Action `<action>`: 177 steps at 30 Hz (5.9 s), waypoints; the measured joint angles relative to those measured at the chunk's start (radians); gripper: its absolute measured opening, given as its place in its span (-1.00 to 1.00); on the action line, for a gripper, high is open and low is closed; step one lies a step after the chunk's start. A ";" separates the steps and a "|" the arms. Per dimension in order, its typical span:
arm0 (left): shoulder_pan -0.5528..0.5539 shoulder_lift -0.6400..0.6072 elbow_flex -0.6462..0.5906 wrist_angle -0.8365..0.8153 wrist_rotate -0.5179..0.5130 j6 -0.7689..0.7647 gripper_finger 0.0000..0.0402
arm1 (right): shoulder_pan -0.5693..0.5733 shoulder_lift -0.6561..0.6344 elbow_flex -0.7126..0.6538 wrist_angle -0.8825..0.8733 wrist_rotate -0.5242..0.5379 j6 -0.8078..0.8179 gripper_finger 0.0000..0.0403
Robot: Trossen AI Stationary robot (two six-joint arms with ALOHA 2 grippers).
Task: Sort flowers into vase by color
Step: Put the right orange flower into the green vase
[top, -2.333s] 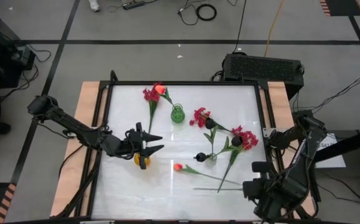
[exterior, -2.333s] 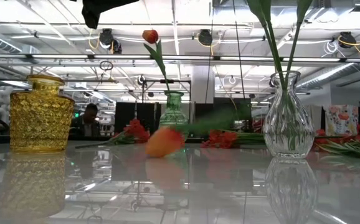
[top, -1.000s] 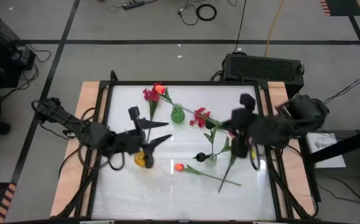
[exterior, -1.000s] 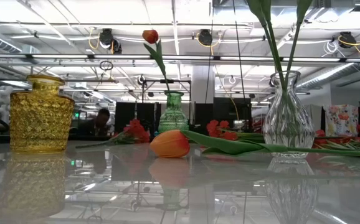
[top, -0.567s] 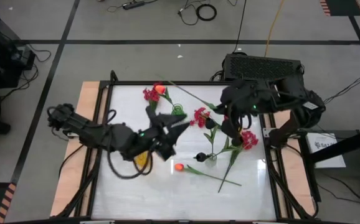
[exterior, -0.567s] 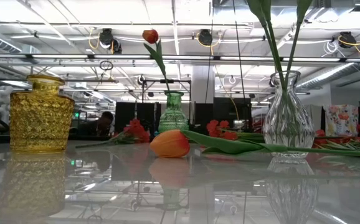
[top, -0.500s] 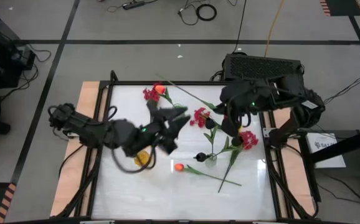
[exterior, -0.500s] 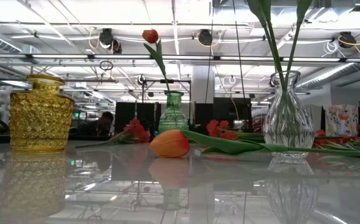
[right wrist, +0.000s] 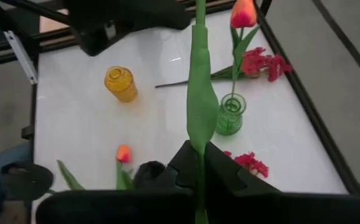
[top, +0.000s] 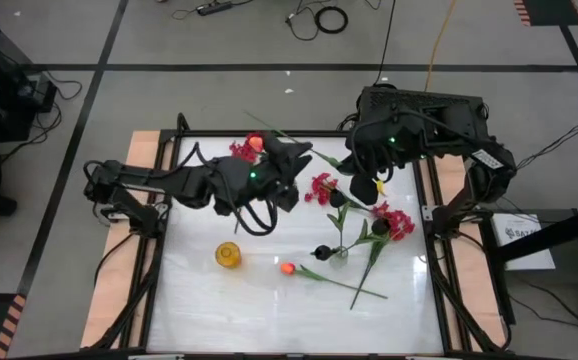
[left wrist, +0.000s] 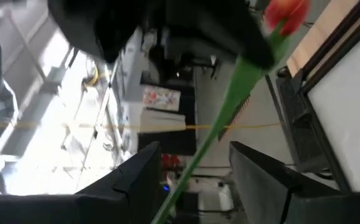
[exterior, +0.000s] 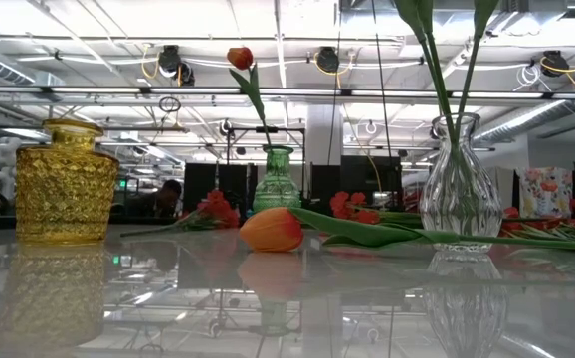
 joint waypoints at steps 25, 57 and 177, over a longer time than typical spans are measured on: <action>0.009 0.071 -0.001 0.135 -0.080 0.547 -0.03 | -0.030 0.006 0.000 0.021 -0.049 -0.039 -0.99; 0.027 0.088 -0.001 0.094 -0.087 0.586 -0.84 | -0.030 0.006 -0.001 0.020 -0.074 -0.045 -0.99; 0.187 -0.203 -0.436 0.529 0.817 -1.063 -1.00 | 0.016 -0.333 -0.972 1.747 -0.231 -0.351 -0.55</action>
